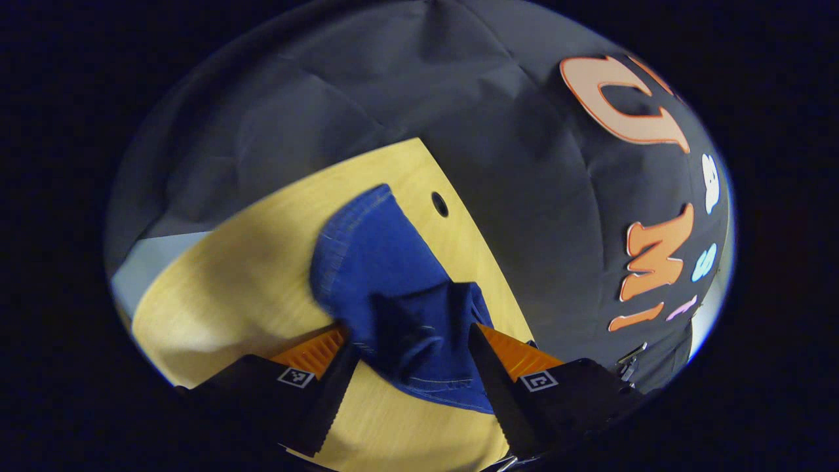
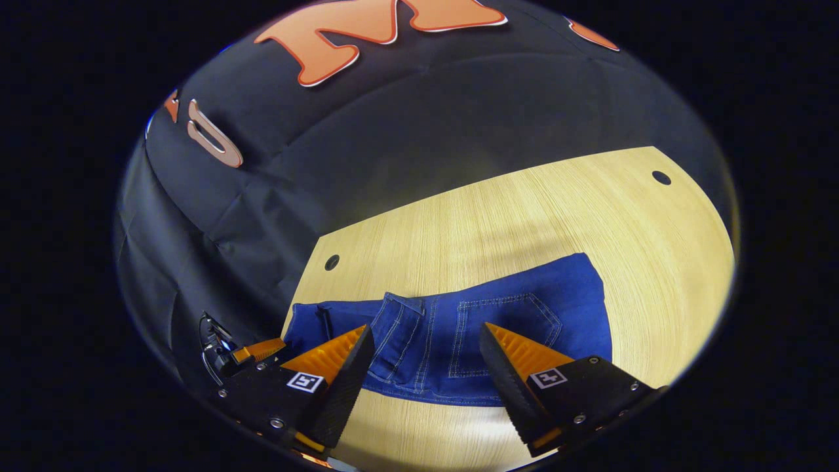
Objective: Grasp the waist and the cuffs of the jeans and fold them to make the two legs overlap; first hold the waist and fold one-third of the jeans toward the cuffs, then hold the cuffs and fold the remaining one-third in the same direction to finish folding.
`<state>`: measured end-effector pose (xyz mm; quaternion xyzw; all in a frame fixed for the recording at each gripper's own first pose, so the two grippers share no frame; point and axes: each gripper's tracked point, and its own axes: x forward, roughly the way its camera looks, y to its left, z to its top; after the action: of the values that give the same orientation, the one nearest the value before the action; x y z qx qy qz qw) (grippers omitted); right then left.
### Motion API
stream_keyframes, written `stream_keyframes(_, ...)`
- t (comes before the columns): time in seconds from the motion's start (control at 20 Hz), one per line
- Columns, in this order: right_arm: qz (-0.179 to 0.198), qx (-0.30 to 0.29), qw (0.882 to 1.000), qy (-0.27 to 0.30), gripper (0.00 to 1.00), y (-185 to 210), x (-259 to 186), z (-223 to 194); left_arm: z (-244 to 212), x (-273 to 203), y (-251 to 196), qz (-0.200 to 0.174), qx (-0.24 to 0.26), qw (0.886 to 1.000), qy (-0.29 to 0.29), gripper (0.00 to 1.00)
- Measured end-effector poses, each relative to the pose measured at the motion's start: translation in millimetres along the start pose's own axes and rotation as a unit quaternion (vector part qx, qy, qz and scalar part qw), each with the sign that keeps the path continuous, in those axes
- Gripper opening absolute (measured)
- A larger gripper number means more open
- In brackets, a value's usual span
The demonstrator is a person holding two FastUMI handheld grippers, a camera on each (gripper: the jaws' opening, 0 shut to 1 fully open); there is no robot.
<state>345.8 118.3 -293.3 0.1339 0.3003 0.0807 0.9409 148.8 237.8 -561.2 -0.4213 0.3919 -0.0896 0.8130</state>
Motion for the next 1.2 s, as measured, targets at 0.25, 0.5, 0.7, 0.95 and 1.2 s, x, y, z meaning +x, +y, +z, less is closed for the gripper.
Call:
stream_keyframes(0.25,-0.004,0.004,1.0,-0.007,0.99,-9,-8,5,2,25,29,0.126,-0.017,0.992,-0.019,0.08)
stream_keyframes(0.5,-0.006,0.023,1.0,-0.02,0.98,-36,-26,12,26,-13,-49,0.123,0.128,0.981,-0.076,0.05)
stream_keyframes(0.7,-0.013,0.038,0.998,-0.039,0.98,-67,-46,21,29,-32,-157,0.085,0.223,0.965,-0.107,0.05)
stream_keyframes(0.95,-0.024,0.052,0.997,-0.06,0.98,-115,-89,35,-13,-36,-282,0.041,0.288,0.949,-0.118,0.05)
stream_keyframes(1.2,-0.031,0.07,0.993,-0.092,0.98,-169,-142,56,-98,6,-360,0.06,0.41,0.905,-0.093,0.05)
